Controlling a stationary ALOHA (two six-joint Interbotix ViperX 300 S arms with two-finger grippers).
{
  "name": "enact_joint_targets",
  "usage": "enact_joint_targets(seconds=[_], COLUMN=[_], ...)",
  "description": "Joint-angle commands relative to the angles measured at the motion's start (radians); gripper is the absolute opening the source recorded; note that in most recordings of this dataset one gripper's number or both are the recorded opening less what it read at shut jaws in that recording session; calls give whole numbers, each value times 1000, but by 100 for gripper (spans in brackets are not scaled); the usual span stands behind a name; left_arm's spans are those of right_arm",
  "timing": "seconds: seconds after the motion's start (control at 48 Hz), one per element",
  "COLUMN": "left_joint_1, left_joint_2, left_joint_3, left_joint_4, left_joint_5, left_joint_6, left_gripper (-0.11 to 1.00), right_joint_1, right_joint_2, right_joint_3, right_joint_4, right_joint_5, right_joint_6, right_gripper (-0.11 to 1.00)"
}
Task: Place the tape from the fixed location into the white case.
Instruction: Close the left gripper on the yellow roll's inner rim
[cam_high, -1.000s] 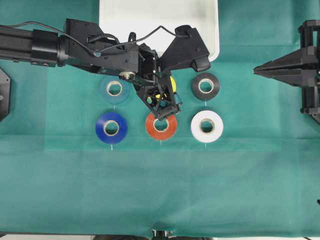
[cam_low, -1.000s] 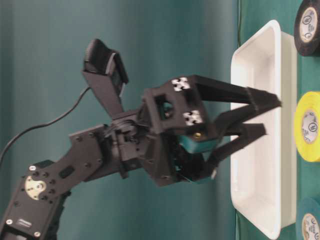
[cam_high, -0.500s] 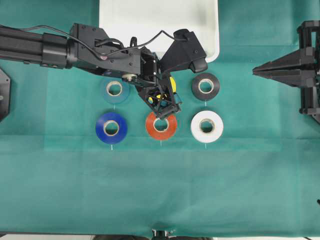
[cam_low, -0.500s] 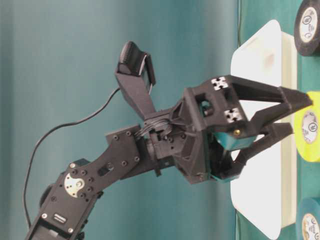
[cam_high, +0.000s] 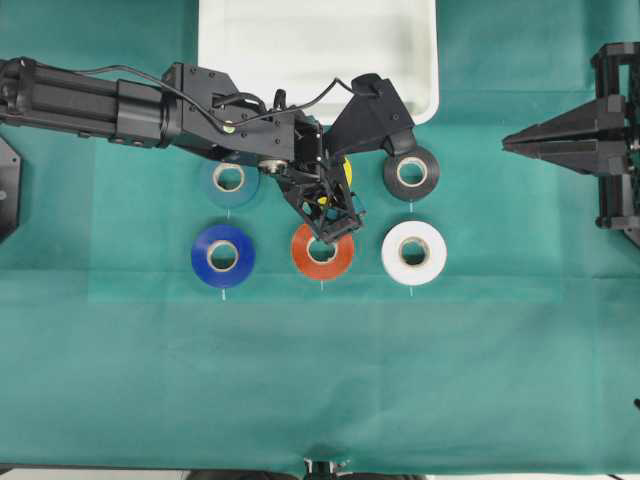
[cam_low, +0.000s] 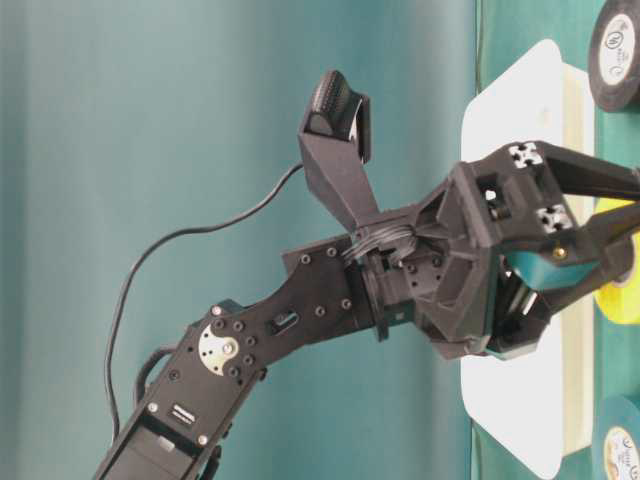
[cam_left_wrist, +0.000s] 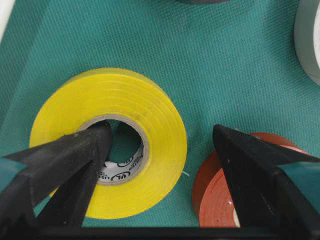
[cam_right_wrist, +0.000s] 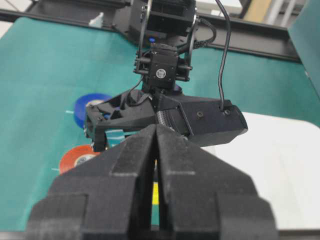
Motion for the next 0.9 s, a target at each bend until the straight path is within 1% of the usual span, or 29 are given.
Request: enact_joint_targets(seconds=[0.0,0.292,0.375,0.437,0.479,0.521,0.583,0.687,0.708,0.729,0.75,0.875], left_joint_1=[5,5,5,5,5,5,5,5,5,3,3,-2], left_joint_2=[-9,-9,-8,-8,-8,-8,-8,-8,-8,-8,-8,-8], left_joint_3=[-9,-9,-12,-12,-12,-14,-14,-15,-14,-14,-15,-18], left_joint_4=[0,0,-2,-2,-2,-3,0,0,0,-2,0,-2], left_joint_5=[2,3,5,8,12,17,21,23,23,21,21,25], left_joint_6=[-3,-5,-6,-23,-51,-72,-89,-91,-91,-91,-91,-91], left_gripper=[100,99,98,95,90,81,63,32,28,25,24,24], right_joint_1=[-2,0,0,0,0,0,0,0,-2,0,-2,-2], right_joint_2=[6,8,8,8,6,6,6,8,8,6,6,6], right_joint_3=[-21,-20,-20,-21,-21,-21,-20,-21,-21,-21,-21,-21], right_joint_4=[2,2,2,2,2,2,2,2,2,2,2,2], right_joint_5=[-5,-5,-5,-5,-5,-5,-5,-5,-5,-5,-5,-5], right_joint_6=[2,2,2,2,2,2,2,2,2,2,2,2], right_gripper=[0,0,0,0,0,0,0,0,0,0,0,0])
